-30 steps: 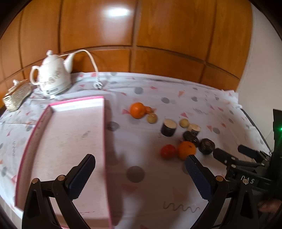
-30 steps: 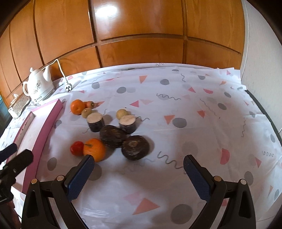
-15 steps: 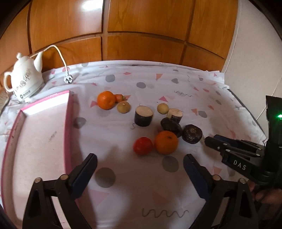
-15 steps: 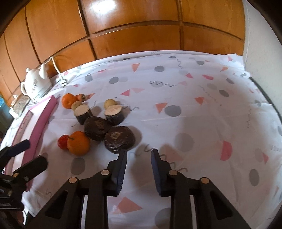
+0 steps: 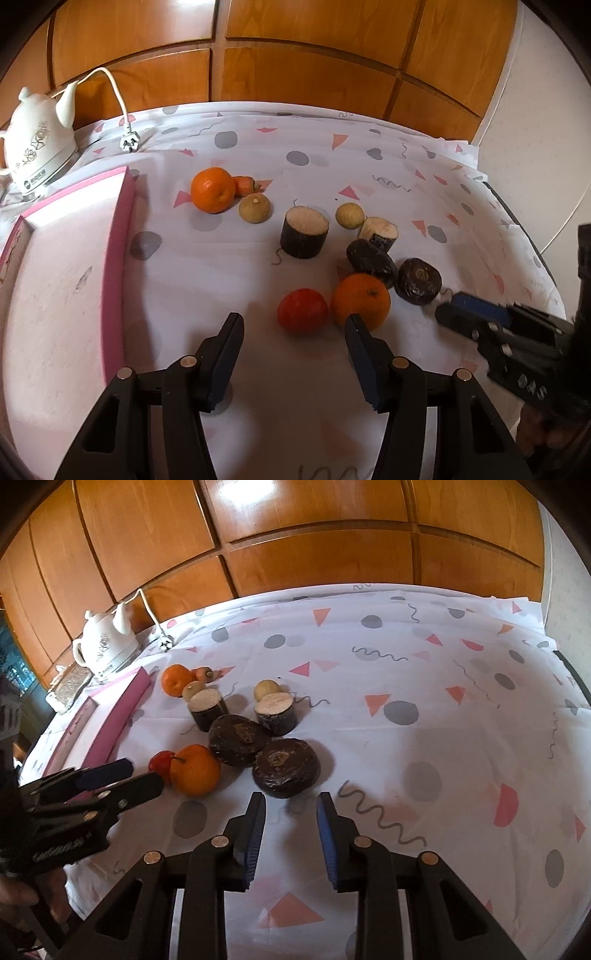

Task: Organize fruits
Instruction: 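Reach the left tool to the red tomato and close on it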

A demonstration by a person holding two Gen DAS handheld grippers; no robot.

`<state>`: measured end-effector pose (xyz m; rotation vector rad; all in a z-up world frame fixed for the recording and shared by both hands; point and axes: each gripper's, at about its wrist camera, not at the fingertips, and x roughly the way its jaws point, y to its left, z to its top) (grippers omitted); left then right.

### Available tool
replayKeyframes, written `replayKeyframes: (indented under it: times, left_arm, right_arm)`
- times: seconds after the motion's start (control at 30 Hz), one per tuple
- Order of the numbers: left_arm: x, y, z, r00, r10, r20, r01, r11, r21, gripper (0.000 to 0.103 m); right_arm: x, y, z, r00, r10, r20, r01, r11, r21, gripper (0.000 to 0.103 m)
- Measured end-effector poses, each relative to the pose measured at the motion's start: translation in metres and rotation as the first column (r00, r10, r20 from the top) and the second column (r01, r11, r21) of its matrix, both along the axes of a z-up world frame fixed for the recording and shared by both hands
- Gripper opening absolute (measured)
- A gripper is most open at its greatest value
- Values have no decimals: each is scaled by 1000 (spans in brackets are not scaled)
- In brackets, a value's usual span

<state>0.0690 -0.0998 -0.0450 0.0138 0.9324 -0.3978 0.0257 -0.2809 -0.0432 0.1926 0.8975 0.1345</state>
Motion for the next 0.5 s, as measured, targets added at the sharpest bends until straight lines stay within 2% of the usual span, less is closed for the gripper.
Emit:
replayKeyframes:
  times: [0.13,0.23,0.3,0.33,0.37,0.5]
  left_arm:
    - [8,-5,-2,1000,-13,21,13,1000,11,57]
    - [15,-2,-5,1000,1,17,-1,1000,-13,57]
    - [19,2,-7,1000,7,4,-7,999,-43,49]
    - [19,1,-9,1000,-2,1,2,999,-42,37]
    - [19,-1,-11,1000,-17,-4,17,999,-38,30]
    - [8,-3,-12,999,-48,12,48,998,-41,30]
  right_arm:
    - [-2,4,-1,1000,22,1,-22,1000,12,29]
    - [-3,6,-2,1000,30,0,-30,999,24,29]
    - [-3,7,-4,999,37,-6,-36,999,25,29]
    - [-2,7,-5,999,36,-10,-36,999,25,29]
    - [-2,8,-7,999,34,-15,-34,999,28,29]
    - [-3,11,-6,999,41,-12,-40,998,46,29]
